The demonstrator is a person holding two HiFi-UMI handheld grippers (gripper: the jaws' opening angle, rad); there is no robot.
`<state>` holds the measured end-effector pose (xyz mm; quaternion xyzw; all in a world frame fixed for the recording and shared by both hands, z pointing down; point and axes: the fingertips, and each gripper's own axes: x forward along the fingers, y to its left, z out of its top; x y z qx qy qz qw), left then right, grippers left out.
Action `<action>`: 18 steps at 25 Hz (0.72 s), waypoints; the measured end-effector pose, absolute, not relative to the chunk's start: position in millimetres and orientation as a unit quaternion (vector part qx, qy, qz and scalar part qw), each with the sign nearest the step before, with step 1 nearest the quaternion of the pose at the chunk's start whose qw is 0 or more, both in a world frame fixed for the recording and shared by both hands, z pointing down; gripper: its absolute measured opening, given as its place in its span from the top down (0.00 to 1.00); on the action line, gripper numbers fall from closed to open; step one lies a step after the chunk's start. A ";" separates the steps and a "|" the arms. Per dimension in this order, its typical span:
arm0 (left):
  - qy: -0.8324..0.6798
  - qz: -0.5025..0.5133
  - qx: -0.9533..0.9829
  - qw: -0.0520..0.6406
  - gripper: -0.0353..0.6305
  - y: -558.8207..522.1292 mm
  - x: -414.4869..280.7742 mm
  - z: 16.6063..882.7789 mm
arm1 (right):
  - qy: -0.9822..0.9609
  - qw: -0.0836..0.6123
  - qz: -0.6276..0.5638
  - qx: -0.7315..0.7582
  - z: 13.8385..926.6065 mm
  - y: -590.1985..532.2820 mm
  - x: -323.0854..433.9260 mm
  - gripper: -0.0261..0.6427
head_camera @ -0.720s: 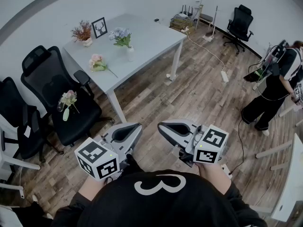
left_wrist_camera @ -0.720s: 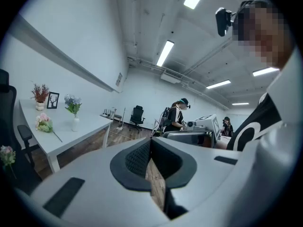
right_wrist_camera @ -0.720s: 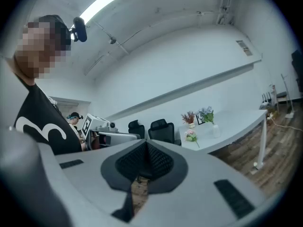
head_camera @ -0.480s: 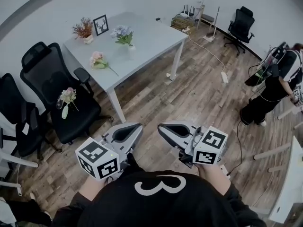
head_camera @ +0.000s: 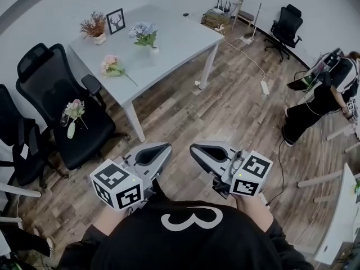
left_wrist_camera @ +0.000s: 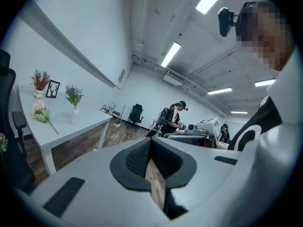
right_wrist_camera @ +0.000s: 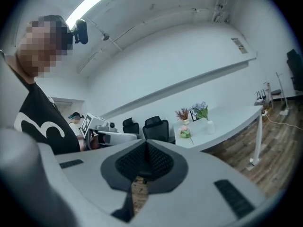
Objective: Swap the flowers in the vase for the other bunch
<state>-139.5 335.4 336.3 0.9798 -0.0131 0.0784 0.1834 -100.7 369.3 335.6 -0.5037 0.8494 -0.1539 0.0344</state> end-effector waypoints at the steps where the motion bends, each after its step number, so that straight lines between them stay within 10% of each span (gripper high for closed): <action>1: -0.010 0.078 0.979 0.186 0.93 329.3 -137.6 336.9 | 0.847 0.031 -0.151 -0.509 336.3 363.0 -98.5 0.95; 18: 0.016 0.096 0.975 0.200 0.93 129.1 -80.7 333.8 | 0.811 0.061 -0.163 -0.559 332.5 167.6 -32.5 0.95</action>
